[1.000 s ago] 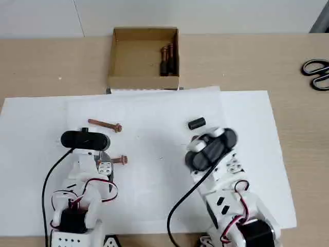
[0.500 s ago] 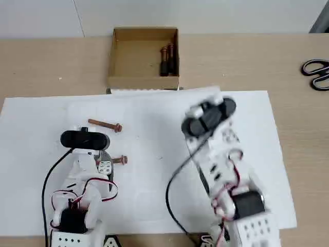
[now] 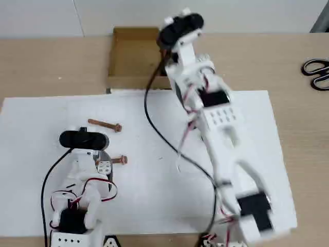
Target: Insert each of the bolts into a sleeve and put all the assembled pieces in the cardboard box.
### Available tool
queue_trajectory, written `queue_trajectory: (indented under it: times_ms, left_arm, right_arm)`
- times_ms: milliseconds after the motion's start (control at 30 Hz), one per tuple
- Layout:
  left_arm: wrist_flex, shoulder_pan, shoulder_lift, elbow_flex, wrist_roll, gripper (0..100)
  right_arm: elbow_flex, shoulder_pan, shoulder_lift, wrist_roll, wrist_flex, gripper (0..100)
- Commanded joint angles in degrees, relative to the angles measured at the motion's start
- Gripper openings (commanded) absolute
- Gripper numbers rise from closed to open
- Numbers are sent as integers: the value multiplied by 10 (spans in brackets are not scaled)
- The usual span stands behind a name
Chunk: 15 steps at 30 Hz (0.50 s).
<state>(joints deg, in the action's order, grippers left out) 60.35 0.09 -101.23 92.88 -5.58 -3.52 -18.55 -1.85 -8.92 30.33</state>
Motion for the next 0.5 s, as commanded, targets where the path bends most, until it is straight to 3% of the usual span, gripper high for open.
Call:
queue_trajectory:
  times_ms: [0,467]
  left_arm:
    - [-10,-1,-5,0,0,6]
    - [-2,-1,-5,0,0,6]
  right_arm:
    - [175,3,-119,-5,-21,4]
    - [585,-22,-494,-6,-17,7]
